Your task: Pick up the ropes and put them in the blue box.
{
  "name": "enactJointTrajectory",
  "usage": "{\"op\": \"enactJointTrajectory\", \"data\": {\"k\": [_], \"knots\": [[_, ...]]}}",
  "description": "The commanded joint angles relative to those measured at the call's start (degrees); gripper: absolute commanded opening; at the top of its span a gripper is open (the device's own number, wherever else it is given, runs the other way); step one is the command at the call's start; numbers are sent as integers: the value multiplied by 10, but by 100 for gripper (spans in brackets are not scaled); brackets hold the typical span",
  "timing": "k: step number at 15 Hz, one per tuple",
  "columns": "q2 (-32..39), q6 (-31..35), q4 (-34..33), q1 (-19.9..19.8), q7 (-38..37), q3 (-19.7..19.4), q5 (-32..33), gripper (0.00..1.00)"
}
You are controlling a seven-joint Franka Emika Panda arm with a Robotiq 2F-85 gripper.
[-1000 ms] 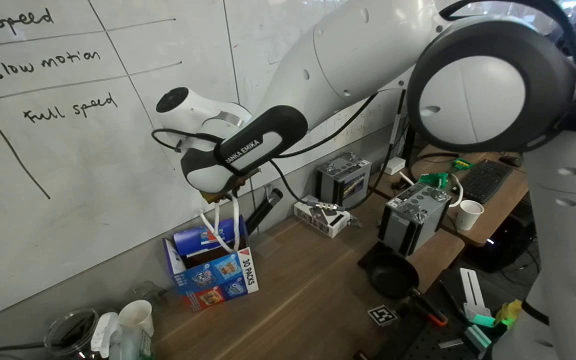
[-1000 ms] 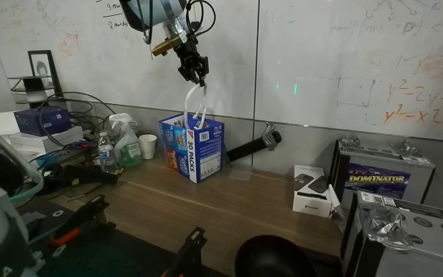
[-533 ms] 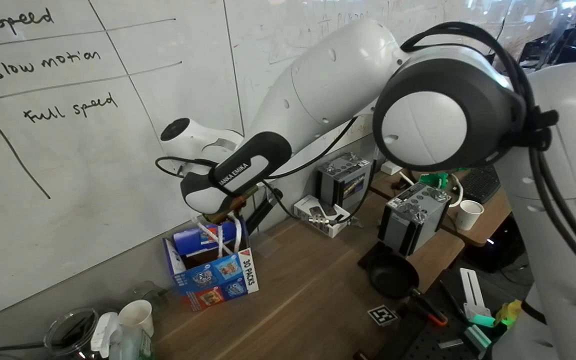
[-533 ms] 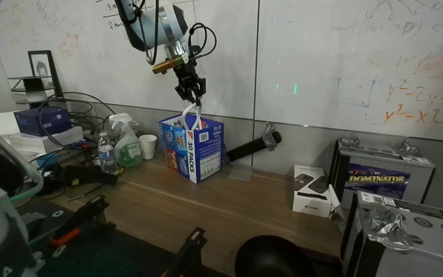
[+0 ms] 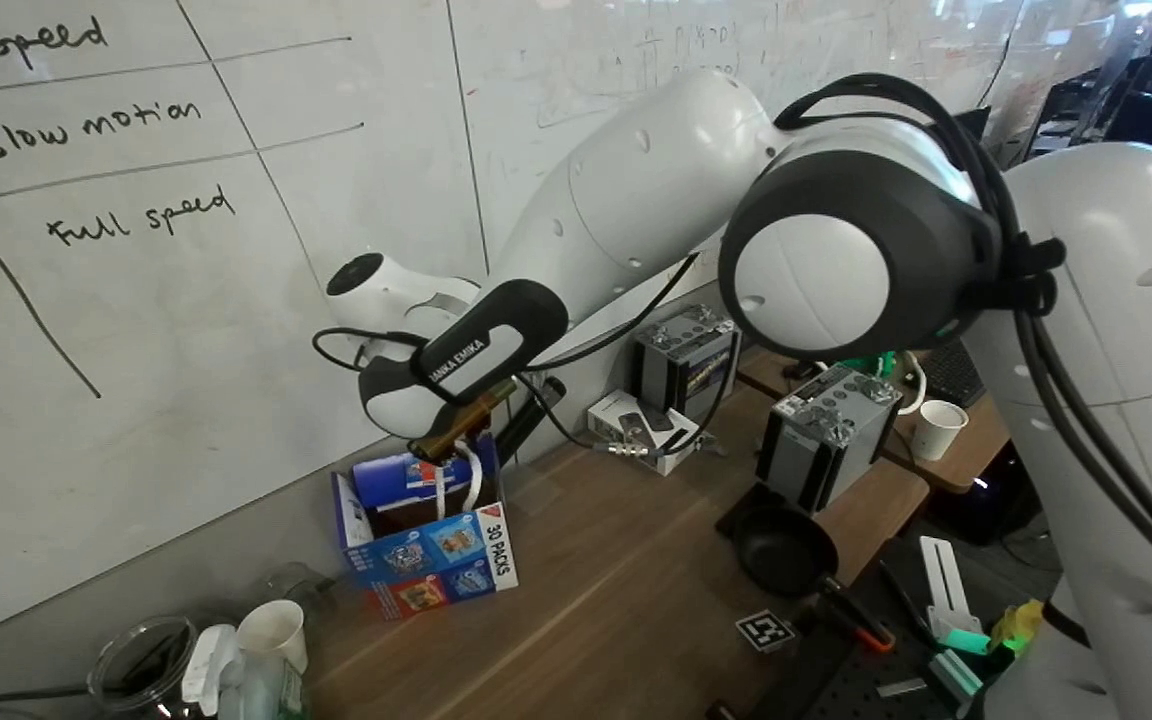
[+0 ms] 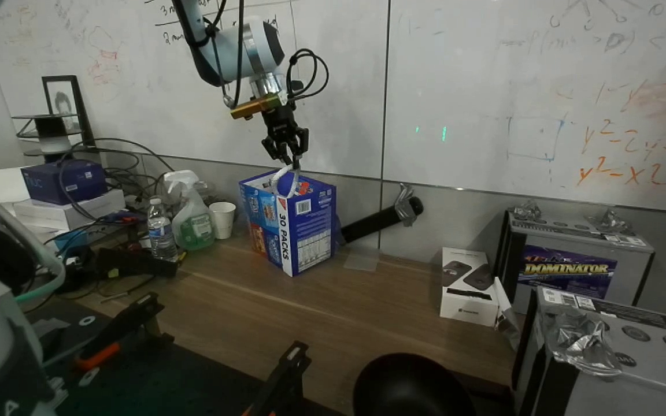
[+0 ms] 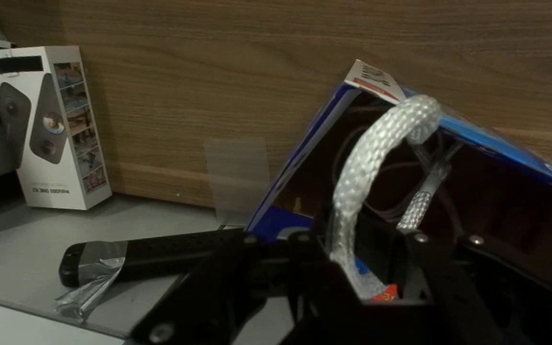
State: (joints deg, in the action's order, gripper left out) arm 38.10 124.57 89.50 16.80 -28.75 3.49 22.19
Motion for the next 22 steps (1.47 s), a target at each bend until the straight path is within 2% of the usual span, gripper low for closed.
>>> {"op": "enactJointTrajectory", "data": {"k": [1, 9, 10, 12, 15, 19, 22], "knots": [[26, -6, -48, 14, 34, -13, -21, 5], [56, 17, -83, 7, 84, -13, -34, 6], [56, 19, -82, 6, 89, -13, -38, 40], [51, 13, -81, 3, 101, -14, -44, 48], [34, -11, -68, -4, 133, -13, -54, 71], [-46, -62, 2, -36, 210, -4, -64, 99], [-115, -109, 52, -78, 293, 7, -99, 100]]}}
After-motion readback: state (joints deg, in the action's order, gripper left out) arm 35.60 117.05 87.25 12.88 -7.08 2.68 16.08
